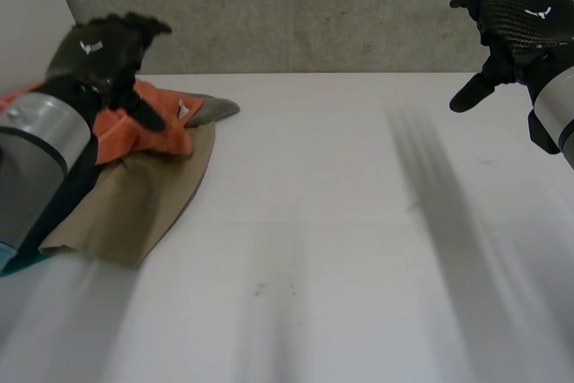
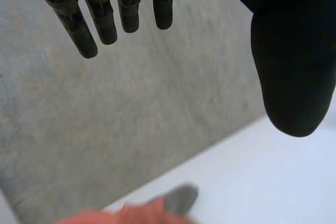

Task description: Fold the laundry.

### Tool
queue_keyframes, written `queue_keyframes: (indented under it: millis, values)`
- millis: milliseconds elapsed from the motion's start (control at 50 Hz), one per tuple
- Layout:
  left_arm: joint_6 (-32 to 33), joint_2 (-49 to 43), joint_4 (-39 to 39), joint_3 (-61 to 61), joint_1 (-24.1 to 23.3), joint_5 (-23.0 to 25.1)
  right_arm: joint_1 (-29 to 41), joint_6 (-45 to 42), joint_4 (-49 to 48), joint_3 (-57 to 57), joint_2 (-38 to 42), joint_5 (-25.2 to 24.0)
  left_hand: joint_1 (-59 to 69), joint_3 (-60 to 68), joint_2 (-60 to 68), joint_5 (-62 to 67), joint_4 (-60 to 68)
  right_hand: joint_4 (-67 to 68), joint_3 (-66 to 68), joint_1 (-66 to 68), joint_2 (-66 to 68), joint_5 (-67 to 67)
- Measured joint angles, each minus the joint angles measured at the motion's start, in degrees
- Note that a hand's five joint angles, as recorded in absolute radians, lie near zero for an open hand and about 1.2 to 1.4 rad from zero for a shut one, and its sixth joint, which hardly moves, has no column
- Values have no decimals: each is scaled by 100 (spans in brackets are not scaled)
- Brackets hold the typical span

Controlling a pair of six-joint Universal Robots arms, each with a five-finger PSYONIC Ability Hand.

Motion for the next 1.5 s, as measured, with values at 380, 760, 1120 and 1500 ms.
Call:
queue_keyframes:
  millis: [380, 760, 1120, 1500]
  values:
    - [1982, -2365, 1505, 350, 1100, -810, 6, -11, -4, 88, 14, -14, 195, 181, 198, 201, 214, 0, 0, 0, 0, 0]
    - [1959, -2553, 1574, 1207, 770, -748, -81, -17, -18, 157, 6, -13, 5311, 5512, 5574, 5250, 5601, 0, 0, 0, 0, 0]
    - [-621, -1570, 1335, 1334, -1963, -595, -91, 1, -23, 42, -156, -16, 5311, 5532, 5590, 5250, 5623, 0, 0, 0, 0, 0]
    - [-454, -2436, 916, 1427, -2048, -200, -111, -26, 42, -3, -136, -163, -222, -85, -92, -8, -83, 0, 0, 0, 0, 0]
